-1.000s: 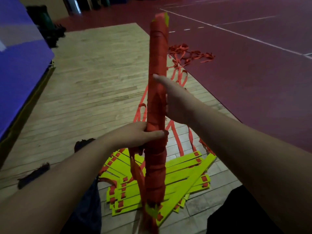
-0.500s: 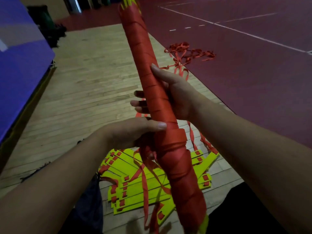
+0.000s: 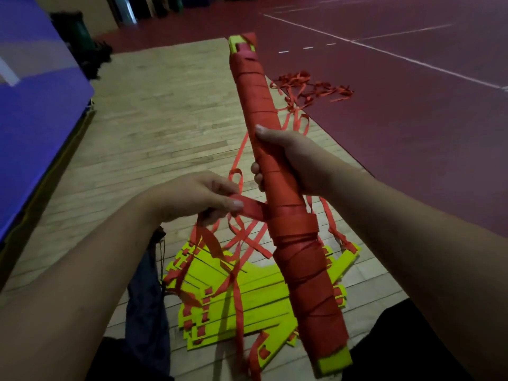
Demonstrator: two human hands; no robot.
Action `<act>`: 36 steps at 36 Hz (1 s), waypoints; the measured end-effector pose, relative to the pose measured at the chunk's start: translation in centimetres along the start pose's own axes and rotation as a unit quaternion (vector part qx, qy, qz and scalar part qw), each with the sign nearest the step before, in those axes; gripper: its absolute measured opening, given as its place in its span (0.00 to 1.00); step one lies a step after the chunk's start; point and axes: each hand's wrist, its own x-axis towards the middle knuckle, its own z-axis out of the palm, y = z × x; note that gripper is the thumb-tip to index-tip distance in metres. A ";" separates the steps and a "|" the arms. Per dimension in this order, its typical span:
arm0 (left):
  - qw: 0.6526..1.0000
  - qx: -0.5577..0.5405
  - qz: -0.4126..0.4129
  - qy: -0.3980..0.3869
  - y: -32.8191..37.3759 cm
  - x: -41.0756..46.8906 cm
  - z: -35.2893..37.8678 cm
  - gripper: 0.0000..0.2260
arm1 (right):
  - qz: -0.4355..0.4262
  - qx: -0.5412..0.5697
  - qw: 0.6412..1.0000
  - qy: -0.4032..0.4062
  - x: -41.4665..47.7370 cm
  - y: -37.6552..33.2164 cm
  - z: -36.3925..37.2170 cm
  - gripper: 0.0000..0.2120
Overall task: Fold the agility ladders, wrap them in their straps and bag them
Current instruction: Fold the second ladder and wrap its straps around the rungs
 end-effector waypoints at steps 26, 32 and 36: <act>0.988 -0.094 -0.003 0.123 -0.2 1.8 2.9 0.23 | -0.029 -0.024 0.999 -0.028 1.1 0.5 1.5 0.25; 0.986 -0.126 -0.021 0.107 -0.1 1.3 3.2 0.13 | -0.032 -0.084 0.996 0.016 0.9 1.0 1.4 0.28; 0.981 -0.171 -0.036 0.087 0.0 1.1 2.8 0.15 | -0.038 -0.072 0.995 0.049 1.2 1.4 0.4 0.28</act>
